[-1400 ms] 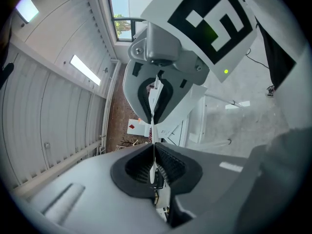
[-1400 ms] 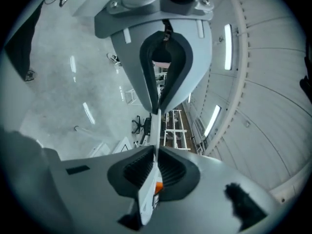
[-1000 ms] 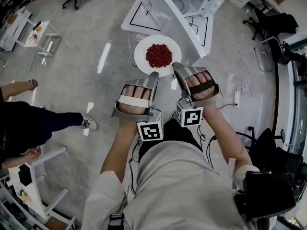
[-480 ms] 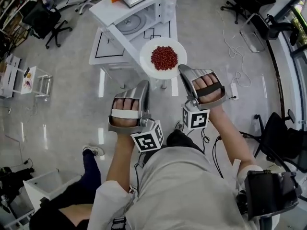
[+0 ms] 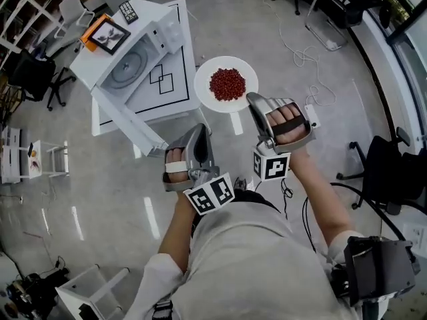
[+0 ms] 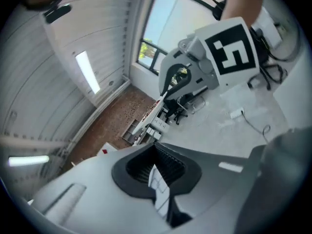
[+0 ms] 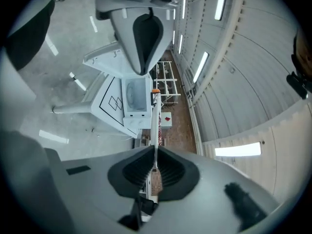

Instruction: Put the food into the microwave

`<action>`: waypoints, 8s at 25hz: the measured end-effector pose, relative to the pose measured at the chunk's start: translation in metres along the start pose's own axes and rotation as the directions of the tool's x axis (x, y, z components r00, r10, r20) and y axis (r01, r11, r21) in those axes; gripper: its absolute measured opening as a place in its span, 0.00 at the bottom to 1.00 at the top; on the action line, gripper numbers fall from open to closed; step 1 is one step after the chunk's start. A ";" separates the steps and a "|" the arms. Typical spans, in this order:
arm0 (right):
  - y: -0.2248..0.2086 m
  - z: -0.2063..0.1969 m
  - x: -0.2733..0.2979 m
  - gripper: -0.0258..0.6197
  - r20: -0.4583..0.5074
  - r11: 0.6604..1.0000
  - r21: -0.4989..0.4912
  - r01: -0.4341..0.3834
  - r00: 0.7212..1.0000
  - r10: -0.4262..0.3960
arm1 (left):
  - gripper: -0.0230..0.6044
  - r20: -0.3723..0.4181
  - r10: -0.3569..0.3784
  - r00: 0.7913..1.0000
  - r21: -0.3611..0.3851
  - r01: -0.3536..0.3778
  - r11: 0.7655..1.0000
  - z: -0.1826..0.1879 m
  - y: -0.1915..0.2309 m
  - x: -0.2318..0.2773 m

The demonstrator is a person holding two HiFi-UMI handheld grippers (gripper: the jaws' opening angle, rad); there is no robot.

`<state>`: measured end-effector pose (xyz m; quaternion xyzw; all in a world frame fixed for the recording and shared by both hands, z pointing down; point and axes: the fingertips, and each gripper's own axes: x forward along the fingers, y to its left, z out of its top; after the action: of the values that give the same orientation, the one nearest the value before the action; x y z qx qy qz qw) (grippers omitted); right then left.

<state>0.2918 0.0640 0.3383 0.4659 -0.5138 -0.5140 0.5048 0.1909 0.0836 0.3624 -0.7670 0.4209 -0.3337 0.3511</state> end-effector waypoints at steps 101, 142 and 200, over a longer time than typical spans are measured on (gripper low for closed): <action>0.197 0.300 0.461 0.08 0.530 0.940 -0.188 -0.285 0.776 0.341 | 0.05 -0.623 0.097 0.776 -0.687 -0.602 0.407 -0.260 -0.011 0.192; 0.199 0.312 0.446 0.28 0.731 0.236 0.249 -0.939 0.342 0.591 | 0.05 -0.633 0.128 0.763 -0.664 -0.621 0.417 -0.270 0.016 0.174; 0.039 0.167 0.286 0.06 0.919 0.130 0.345 -0.930 0.362 0.157 | 0.05 -0.393 0.249 0.885 -0.809 -0.462 0.363 -0.197 0.115 0.208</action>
<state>0.1105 -0.2101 0.3944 0.1499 -0.9818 -0.0368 0.1105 0.0725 -0.1959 0.4172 -0.6858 0.7208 -0.0562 -0.0829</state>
